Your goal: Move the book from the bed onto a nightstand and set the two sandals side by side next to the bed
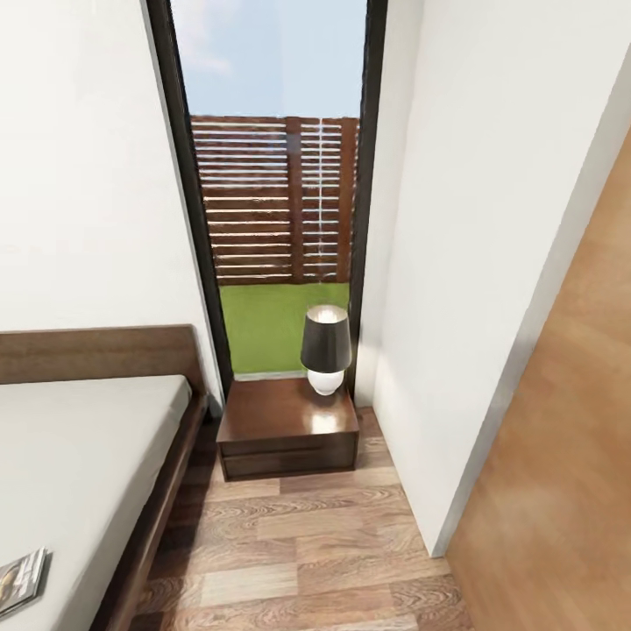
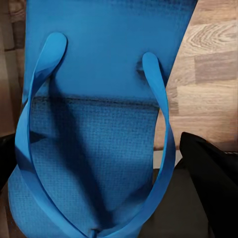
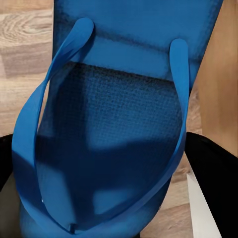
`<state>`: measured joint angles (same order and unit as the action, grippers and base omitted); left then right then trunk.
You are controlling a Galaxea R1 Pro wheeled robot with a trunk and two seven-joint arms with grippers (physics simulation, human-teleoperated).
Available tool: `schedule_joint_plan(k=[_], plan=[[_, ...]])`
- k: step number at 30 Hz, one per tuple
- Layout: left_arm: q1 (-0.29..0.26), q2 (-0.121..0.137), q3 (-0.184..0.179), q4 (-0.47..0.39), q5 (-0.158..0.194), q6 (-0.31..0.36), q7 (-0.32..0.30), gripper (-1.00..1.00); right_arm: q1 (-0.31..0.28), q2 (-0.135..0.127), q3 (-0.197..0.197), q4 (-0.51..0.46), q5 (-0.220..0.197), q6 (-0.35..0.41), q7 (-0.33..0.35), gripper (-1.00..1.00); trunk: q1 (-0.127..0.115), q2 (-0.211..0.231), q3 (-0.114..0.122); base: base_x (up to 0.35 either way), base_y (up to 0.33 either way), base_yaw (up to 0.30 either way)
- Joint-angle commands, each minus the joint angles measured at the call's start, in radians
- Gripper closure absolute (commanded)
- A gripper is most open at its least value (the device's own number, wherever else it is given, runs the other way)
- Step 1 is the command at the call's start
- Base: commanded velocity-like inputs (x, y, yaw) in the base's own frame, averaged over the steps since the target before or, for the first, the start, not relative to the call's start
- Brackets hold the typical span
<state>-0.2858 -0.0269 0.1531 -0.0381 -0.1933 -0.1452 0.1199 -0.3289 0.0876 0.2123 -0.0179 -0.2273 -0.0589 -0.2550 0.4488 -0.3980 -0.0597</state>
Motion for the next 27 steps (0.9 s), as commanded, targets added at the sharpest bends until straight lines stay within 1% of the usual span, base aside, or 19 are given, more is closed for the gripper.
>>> schedule_joint_plan(k=[1,8,16,21,27], plan=[[-0.001,0.0,0.008,0.001,-0.011,-0.004,0.003,1.0,-0.001,0.001,0.009,0.001,-0.01,-0.004,-0.003,1.0,0.001,-0.002,-0.002,0.331,0.0,0.005],[-0.001,-0.001,0.008,0.001,-0.011,-0.005,0.003,1.0,-0.001,0.0,0.009,0.001,-0.01,-0.004,-0.003,1.0,0.001,-0.002,-0.002,0.24,0.0,0.089],[0.0,-0.002,0.006,0.001,-0.011,-0.005,0.003,1.0,-0.001,0.0,0.009,0.001,-0.009,-0.004,-0.002,1.0,0.001,-0.002,-0.002,0.136,-0.002,0.249],[0.001,-0.003,0.005,0.001,-0.011,-0.004,0.003,1.0,-0.001,0.001,0.01,0.001,-0.009,-0.004,-0.001,1.0,0.001,-0.002,-0.002,0.161,-0.079,0.269],[0.007,-0.012,0.005,0.001,-0.011,-0.005,0.004,1.0,-0.001,0.004,0.017,0.001,-0.009,-0.004,-0.001,1.0,0.001,-0.002,-0.002,0.064,-0.038,0.087]])
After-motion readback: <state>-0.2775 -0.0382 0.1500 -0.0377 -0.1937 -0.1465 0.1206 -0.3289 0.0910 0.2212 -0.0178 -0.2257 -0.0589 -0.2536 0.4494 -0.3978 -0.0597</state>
